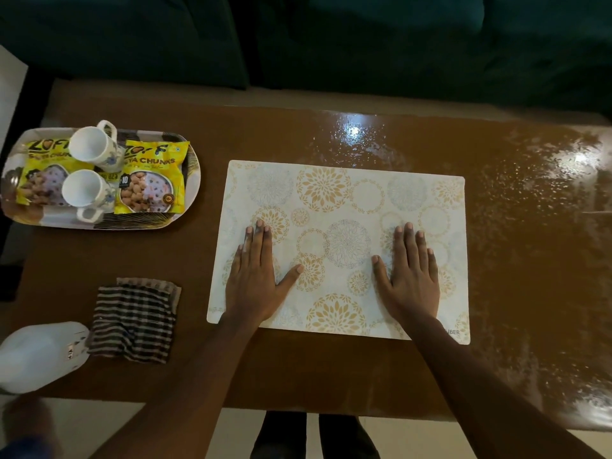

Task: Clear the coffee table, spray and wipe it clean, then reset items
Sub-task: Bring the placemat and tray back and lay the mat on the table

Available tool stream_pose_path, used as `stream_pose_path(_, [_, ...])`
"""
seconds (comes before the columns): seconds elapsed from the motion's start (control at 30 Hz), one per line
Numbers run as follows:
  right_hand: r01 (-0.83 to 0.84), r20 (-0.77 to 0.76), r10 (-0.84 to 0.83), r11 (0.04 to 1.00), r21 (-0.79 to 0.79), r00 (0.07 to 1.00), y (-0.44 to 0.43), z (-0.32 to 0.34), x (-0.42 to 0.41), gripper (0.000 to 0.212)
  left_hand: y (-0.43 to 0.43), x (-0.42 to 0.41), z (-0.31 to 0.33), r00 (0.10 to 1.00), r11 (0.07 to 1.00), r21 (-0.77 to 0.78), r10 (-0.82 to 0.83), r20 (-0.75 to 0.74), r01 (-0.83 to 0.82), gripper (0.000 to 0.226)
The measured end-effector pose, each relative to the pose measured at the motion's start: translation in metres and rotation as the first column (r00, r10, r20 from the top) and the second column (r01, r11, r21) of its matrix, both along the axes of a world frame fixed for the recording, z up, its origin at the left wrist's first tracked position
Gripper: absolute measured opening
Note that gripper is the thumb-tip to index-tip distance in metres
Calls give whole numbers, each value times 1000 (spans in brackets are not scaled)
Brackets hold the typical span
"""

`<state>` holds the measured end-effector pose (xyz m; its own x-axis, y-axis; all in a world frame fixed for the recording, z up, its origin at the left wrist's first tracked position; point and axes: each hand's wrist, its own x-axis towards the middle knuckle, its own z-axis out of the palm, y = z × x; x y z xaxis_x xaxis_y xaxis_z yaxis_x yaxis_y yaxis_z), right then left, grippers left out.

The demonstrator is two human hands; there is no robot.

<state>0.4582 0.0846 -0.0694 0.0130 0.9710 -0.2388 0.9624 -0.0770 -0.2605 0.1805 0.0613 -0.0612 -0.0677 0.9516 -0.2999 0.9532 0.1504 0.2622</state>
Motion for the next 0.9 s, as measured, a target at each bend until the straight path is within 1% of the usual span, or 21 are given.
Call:
stream_pose_path(0.1, [18,-22,-18,1000,-7,1000,0,1,-1,74,3,-1,7,999,1000,-14,14,39,-13,99])
stream_pose_path(0.2, [18,-32,-17,1000,17,999,3,9,-13,71,3,-7,20,998,999,38,34,50,-36,93])
stream_pose_path(0.3, [-20,-91,23,999,34,996,6,20,-41,65,2,-17,33,996,991,99,81,44,-85,86])
stream_pose_path(0.43, [-51,-240,73,994,96,968,17,40,-90,54,1,-33,49,985,969,179,167,47,-172,71])
stream_pose_path(0.53, [-77,-399,106,993,87,911,31,52,-136,44,4,-55,59,960,924,262,266,85,-280,58])
stream_pose_path(0.6, [-58,-518,69,998,38,852,42,56,-166,40,6,-68,65,943,892,306,314,110,-333,51])
stream_pose_path(0.7, [7,-658,-72,995,-102,750,62,61,-218,37,10,-92,70,920,859,329,373,121,-392,45])
stream_pose_path(0.77, [44,-698,-192,974,-224,690,75,65,-249,36,12,-105,70,915,854,327,384,128,-404,44])
stream_pose_path(0.9, [79,-701,-337,924,-374,628,94,59,-303,39,12,-130,63,908,847,326,391,150,-419,42])
